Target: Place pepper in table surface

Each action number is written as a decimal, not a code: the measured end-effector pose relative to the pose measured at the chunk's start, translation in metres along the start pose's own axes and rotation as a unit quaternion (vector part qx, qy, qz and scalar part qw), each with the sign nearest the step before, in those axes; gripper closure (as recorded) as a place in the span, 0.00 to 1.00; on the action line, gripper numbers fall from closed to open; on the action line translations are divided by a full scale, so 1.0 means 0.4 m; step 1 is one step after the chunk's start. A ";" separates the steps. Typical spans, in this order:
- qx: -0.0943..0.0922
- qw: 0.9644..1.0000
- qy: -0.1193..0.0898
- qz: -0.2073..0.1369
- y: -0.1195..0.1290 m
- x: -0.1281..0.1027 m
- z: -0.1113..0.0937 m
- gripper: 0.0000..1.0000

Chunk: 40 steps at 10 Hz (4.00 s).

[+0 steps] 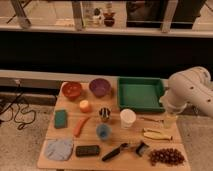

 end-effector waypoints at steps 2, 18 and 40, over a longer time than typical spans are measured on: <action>0.000 1.000 0.000 0.000 0.000 0.000 0.000 0.20; -0.078 0.981 -0.164 -0.066 0.111 -0.191 0.010 0.20; -0.104 0.958 -0.203 -0.176 0.179 -0.562 0.039 0.20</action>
